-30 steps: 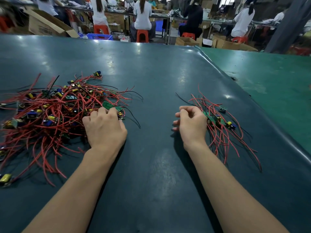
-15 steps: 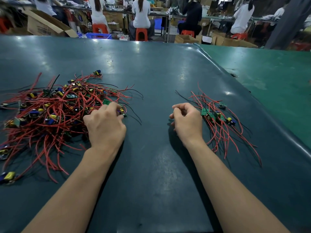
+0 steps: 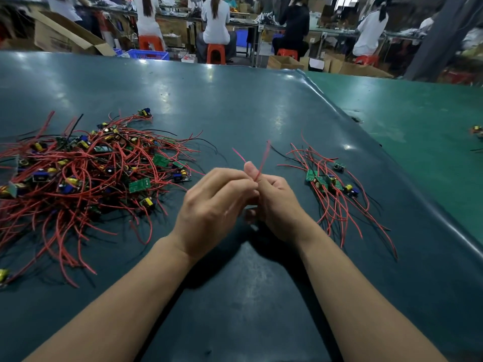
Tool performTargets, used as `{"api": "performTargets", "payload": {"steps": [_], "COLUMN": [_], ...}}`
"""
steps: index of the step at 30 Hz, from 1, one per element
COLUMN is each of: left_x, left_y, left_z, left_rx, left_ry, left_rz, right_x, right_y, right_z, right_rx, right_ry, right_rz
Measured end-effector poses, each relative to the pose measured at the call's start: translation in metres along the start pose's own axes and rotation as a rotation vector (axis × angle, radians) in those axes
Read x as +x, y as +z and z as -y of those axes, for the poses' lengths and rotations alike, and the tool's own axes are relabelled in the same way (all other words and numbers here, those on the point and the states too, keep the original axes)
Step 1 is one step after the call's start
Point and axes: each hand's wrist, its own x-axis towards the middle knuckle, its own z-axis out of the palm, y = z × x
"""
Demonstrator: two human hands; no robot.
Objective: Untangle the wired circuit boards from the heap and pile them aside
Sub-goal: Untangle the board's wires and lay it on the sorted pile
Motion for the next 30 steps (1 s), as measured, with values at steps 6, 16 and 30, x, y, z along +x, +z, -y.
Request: {"api": "performTargets", "payload": {"steps": [6, 16, 30], "left_x": [0.000, 0.007, 0.004], "left_y": [0.000, 0.004, 0.000], "left_z": [0.012, 0.022, 0.022], "left_rx": [-0.123, -0.397, -0.541], "left_ry": [-0.402, -0.857, -0.743], "left_rz": [0.041, 0.119, 0.327], "right_x": [0.007, 0.006, 0.006], "right_y": [-0.002, -0.004, -0.004], "right_z": [-0.003, -0.004, -0.010], "right_rx": [0.149, 0.095, 0.044], "right_ry": [0.002, -0.003, 0.019], "right_rz": [-0.171, -0.227, -0.266]}}
